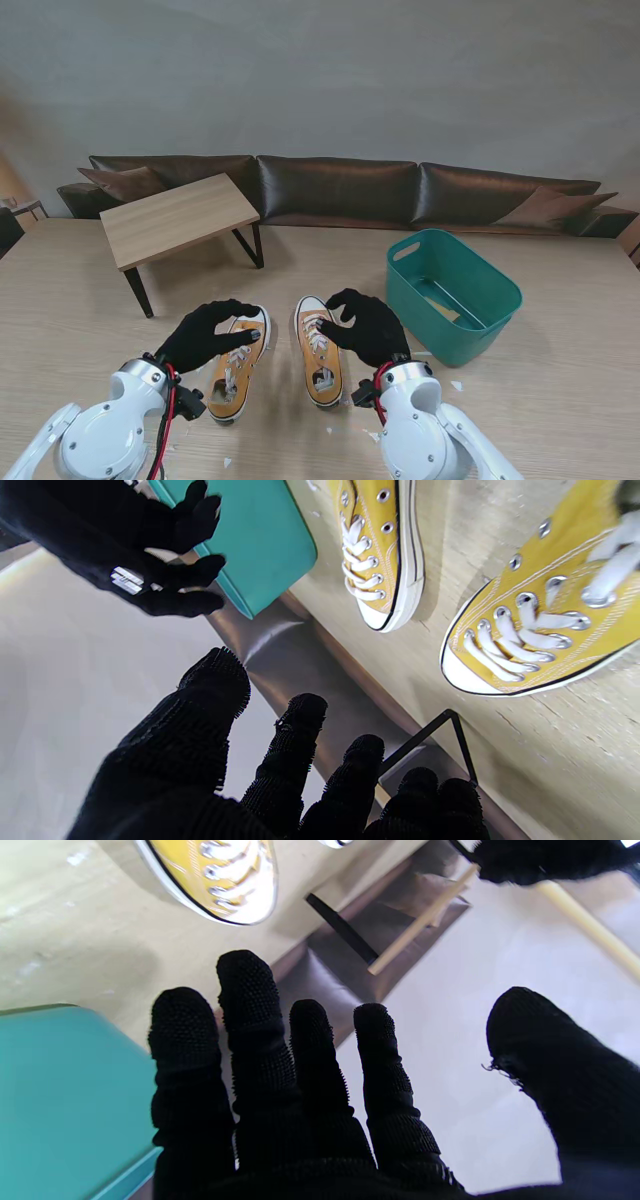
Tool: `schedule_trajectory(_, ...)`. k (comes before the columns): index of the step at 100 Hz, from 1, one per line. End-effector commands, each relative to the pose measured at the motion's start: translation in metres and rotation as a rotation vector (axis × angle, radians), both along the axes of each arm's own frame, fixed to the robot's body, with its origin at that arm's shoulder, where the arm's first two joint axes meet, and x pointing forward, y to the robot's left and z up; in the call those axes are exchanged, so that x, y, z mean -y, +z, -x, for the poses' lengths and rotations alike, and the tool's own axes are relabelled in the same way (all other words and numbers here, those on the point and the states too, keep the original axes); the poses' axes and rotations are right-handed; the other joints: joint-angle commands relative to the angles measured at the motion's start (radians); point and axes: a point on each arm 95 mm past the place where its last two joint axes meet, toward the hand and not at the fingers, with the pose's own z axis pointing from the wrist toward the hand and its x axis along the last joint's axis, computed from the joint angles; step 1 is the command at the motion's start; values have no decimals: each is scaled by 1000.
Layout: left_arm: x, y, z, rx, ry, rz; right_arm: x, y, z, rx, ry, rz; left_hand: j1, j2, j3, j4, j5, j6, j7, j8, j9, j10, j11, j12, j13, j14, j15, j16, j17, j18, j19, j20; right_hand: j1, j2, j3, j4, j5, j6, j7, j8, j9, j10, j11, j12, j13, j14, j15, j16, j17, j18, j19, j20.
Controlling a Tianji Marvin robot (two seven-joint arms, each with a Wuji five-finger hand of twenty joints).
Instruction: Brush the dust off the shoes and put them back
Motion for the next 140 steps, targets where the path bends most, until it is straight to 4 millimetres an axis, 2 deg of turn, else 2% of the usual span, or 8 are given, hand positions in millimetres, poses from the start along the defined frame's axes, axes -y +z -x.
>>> schedule_trajectory(1, 0, 0, 10, -20, -19, -15, 6, -4, 5, -2, 18, -9, 20, 34, -19, 36, 9, 6, 2, 7, 10, -11, 4, 2, 64, 15, 11, 17, 11, -27, -1, 15, -26, 20, -9, 13, 22, -30, -21, 12, -14, -37, -21, -20, -32, 7, -19, -14, -208, 20, -25, -16)
schedule_trajectory(34, -16, 8, 45, -28, -31, -211, 27, -18, 7, 36, 75, -98, -1, 5, -1, 34, 22, 3, 10, 12, 93, 3, 33, 51, 145, 66, 65, 94, 67, 40, 76, 114, -15, 31, -9, 13, 28, -36, -49, 27, -5, -30, -43, -21, -47, 18, -59, -17, -223, 40, -54, -12)
schedule_trajectory(49, -26, 7, 58, -15, -53, -388, 29, -18, 7, 35, 82, -96, -42, -38, 49, 22, 32, -15, 20, 18, 166, 16, 82, 178, 200, 83, 213, 261, 124, 65, 171, 322, -19, 36, -11, 12, 24, -36, -55, 32, -8, -32, -46, -19, -48, 14, -61, -15, -222, 40, -57, -8)
schedule_trajectory(67, -33, 4, 66, -27, -95, -580, 30, -17, 5, 39, 73, -100, -91, -109, 122, 8, 25, -64, 20, 8, 155, -12, 209, 523, 128, 79, 552, 520, 36, 0, 419, 644, -19, 38, -10, 13, 21, -37, -57, 38, -11, -32, -47, -16, -48, 12, -61, -12, -224, 37, -61, -4)
schedule_trajectory(76, -32, 2, 67, -45, -125, -649, 31, -17, 5, 37, 69, -97, -97, -136, 158, 2, 22, -109, 24, 2, 119, -29, 274, 683, 92, 62, 666, 585, -75, -43, 725, 520, -19, 38, -11, 13, 19, -38, -59, 41, -12, -32, -48, -16, -48, 13, -61, -11, -225, 37, -62, -2)
schedule_trajectory(87, -30, -2, 67, -76, -159, -728, 32, -18, 4, 29, 65, -103, -95, -155, 185, 0, -1, -139, 12, -10, 59, -39, 358, 781, 48, 47, 754, 644, -78, -53, 779, 438, -19, 37, -11, 13, 17, -35, -60, 43, -13, -32, -49, -15, -48, 15, -60, -10, -229, 38, -66, -1)
schedule_trajectory(115, -22, -13, 60, -123, -212, -838, 32, -17, 3, 20, 67, -107, -100, -179, 222, -3, -146, -189, -61, -76, -51, -60, 454, 873, -22, 15, 859, 717, -81, -80, 753, 441, -19, 41, -13, 13, 16, -37, -62, 47, -12, -32, -50, -14, -40, 14, -55, -7, -230, 41, -70, 5)
schedule_trajectory(140, -16, -28, 53, -154, -217, -854, 33, -18, 3, 7, 67, -113, -97, -181, 230, -4, -91, -190, -7, -55, -54, -61, 501, 913, -20, 15, 882, 725, -82, -82, 759, 465, -19, 43, -14, 14, 13, -31, -64, 50, -12, -30, -50, -14, -41, 12, -54, -6, -234, 42, -75, 9)
